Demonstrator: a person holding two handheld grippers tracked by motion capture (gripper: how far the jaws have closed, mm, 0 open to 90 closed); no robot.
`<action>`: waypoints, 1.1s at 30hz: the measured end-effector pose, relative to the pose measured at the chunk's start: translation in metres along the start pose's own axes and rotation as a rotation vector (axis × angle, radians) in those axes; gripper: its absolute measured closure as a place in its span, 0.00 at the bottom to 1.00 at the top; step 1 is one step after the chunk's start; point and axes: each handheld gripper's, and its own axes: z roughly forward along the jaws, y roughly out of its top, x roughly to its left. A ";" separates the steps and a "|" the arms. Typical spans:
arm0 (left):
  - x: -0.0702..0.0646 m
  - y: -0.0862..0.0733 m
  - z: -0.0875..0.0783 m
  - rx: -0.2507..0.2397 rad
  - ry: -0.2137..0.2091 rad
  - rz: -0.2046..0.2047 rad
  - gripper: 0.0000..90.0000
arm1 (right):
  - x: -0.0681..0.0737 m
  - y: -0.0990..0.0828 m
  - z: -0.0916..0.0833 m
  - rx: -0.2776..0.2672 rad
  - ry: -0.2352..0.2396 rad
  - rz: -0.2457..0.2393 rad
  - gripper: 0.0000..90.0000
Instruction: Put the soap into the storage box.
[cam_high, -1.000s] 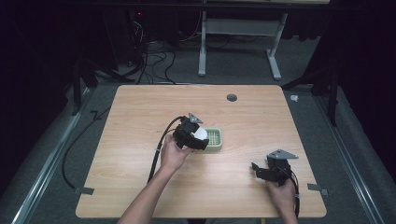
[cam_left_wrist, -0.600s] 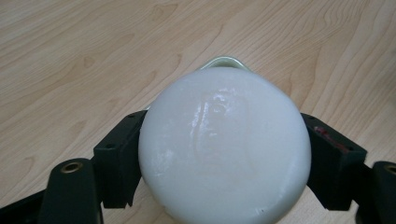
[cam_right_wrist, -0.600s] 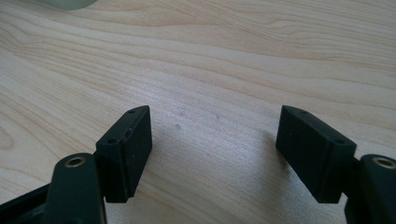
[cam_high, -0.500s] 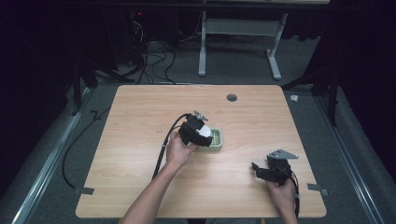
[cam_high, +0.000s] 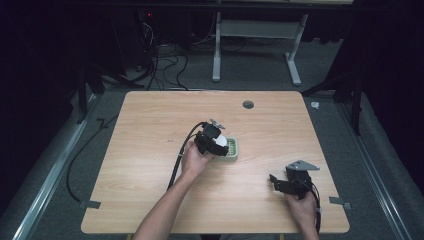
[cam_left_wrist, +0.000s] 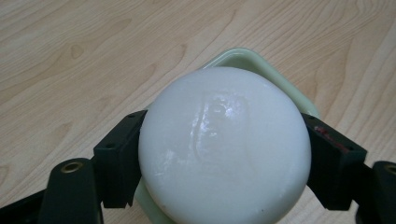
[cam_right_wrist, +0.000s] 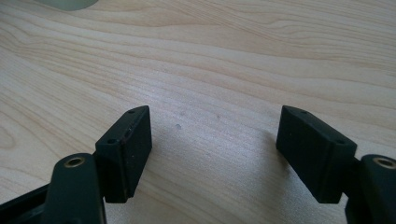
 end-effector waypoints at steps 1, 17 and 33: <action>0.001 0.000 0.002 0.003 0.002 -0.004 0.27 | 0.000 0.000 0.000 0.000 0.000 -0.001 0.30; 0.002 -0.002 0.018 0.017 0.025 -0.019 0.27 | 0.000 0.000 0.000 0.001 0.001 0.004 0.30; 0.002 -0.003 0.025 0.029 0.021 -0.025 0.27 | 0.000 0.000 0.000 0.001 0.001 0.003 0.30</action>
